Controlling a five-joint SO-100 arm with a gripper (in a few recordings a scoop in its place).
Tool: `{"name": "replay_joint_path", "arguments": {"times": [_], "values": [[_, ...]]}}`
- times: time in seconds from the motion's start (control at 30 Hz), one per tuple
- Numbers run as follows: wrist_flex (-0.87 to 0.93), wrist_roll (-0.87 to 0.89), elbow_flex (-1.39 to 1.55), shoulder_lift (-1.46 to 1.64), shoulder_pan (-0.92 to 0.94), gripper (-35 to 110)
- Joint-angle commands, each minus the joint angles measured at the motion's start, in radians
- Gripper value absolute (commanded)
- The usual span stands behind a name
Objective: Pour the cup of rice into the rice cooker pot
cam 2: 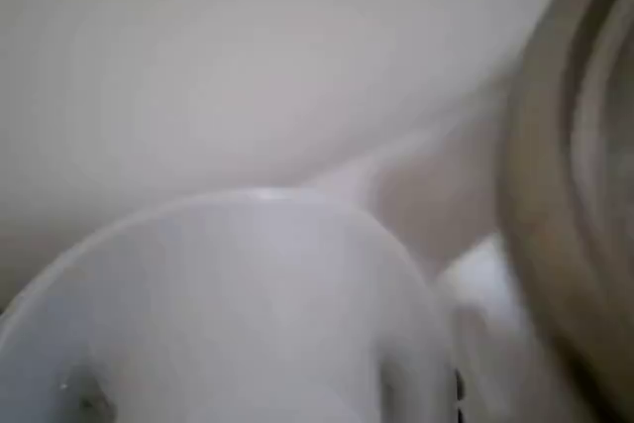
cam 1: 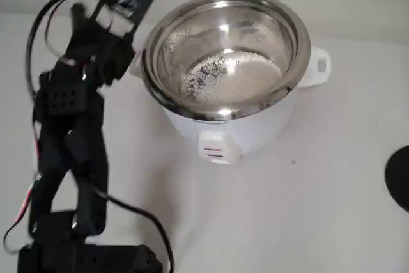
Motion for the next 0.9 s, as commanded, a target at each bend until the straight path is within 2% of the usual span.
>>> {"name": "replay_joint_path", "arguments": {"times": [0.0,0.2,0.27,0.37,0.53,0.67,0.8,0.87], "values": [[-0.152,-0.110,0.219,0.190,-0.081,24],[-0.434,-0.175,0.595,0.256,-0.149,24],[-0.594,-0.199,0.746,0.232,-0.156,24],[-0.925,-0.270,0.931,0.083,-0.155,24],[-1.273,-0.305,0.945,-0.282,-0.120,24],[-1.740,-0.413,0.931,-0.676,-0.126,26],[-2.166,-0.540,0.796,-1.103,-0.137,26],[-2.241,-0.569,0.741,-1.180,-0.141,26]]}}
